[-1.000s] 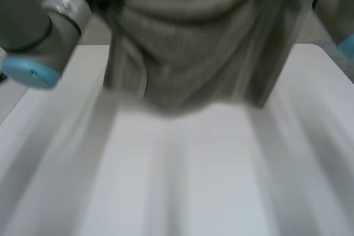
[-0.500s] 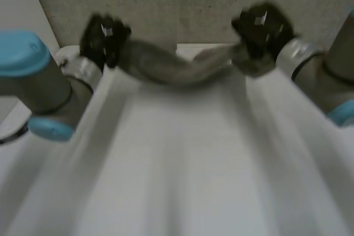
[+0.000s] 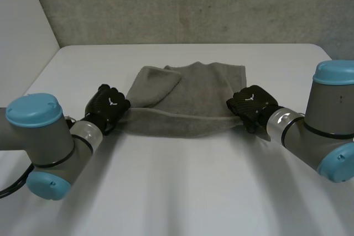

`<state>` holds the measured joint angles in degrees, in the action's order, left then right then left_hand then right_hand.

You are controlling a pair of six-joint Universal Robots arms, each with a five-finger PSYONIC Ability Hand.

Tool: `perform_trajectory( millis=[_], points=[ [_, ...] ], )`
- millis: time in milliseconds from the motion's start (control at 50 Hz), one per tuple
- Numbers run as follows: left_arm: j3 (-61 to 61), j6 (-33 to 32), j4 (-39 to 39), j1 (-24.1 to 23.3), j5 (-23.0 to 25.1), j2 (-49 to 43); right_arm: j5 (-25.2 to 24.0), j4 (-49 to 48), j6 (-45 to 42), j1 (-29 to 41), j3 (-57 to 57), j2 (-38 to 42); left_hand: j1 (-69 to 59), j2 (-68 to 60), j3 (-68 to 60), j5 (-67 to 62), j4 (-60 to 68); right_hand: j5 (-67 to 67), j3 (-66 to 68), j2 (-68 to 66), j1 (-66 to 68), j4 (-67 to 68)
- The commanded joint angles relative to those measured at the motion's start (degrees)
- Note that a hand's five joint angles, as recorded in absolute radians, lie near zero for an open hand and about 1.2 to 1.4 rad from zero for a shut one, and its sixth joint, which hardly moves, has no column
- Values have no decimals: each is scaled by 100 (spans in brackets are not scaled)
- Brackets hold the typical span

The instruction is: Fold the towel.

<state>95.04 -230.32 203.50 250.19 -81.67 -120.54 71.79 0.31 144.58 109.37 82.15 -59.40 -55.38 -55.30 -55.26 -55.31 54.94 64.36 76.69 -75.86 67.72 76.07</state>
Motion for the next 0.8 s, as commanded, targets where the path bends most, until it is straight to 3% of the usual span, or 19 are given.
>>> perform_trajectory(
  millis=[20,520,560,600,740,800],
  points=[
    [50,39,5,3,-51,22,-16,-40,9,-21,214,-2,1236,1228,1224,2229,-1192,564,331,-414,1228,393],
    [498,110,14,311,-95,523,432,-259,659,-39,434,-415,1186,1178,1174,2179,-1142,564,331,-414,1228,393],
    [524,110,5,337,-104,532,432,-259,668,-39,451,-441,765,757,753,1758,-721,564,331,-414,1228,393],
    [559,110,-30,355,-95,540,441,-251,668,-39,460,-450,-2444,-2452,-2456,-1451,2488,564,331,-414,1228,393],
    [577,110,-47,311,-95,857,485,-198,651,-47,372,-678,-2462,-2470,-2474,-1469,2506,564,331,-414,1228,393],
    [568,110,-39,285,-95,1349,467,-180,624,-74,302,-1188,-2462,-2470,-2474,-1469,2506,564,331,-414,1228,393]
  ],
)
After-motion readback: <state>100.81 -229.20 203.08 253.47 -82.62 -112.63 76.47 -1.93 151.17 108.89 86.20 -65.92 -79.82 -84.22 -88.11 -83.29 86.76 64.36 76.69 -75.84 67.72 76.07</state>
